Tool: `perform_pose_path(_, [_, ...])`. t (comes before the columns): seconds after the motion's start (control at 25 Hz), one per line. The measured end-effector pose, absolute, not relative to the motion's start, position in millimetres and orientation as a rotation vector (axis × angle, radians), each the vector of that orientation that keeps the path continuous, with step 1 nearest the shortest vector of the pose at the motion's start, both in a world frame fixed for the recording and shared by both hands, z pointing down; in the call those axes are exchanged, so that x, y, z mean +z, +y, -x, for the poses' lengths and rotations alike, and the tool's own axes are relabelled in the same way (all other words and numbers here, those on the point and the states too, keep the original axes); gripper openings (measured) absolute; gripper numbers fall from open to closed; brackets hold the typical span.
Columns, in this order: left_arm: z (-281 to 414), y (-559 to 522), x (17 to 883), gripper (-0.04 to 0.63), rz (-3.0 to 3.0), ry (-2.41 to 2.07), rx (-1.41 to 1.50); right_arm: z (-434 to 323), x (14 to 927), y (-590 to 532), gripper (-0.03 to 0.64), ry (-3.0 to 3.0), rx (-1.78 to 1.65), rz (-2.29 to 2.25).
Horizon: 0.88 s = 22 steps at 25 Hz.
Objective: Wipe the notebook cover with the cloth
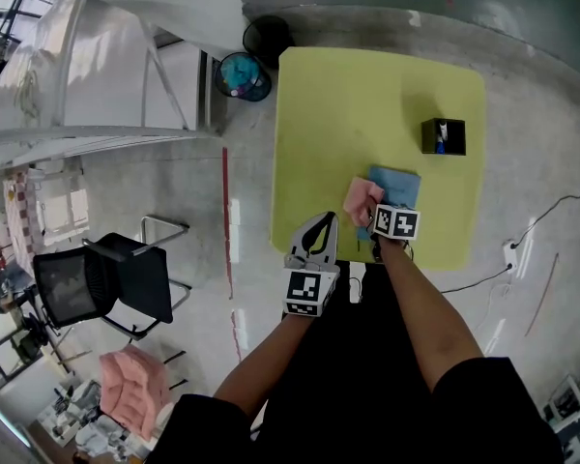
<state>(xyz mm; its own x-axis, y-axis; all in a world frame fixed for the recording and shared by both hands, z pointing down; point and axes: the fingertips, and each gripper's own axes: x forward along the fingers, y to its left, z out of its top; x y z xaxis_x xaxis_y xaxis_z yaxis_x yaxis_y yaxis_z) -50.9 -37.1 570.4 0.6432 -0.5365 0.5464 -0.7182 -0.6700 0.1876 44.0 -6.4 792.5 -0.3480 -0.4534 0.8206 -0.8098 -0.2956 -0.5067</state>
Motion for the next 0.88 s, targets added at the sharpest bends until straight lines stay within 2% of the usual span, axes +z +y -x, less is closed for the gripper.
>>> perform_pose_path(0.36, [91.4, -48.5, 580.8, 0.017, -2.373, -1.168, 0.666, -51.1, 792.7, -2.2, 0.038, -1.662, 1.662, -1.513])
perform_pose_path(0.88, [32.8, -28.4, 585.6, 0.017, -2.419, -1.006, 0.673, -72.2, 791.5, 13.2, 0.038, -1.631, 1.686, -1.533])
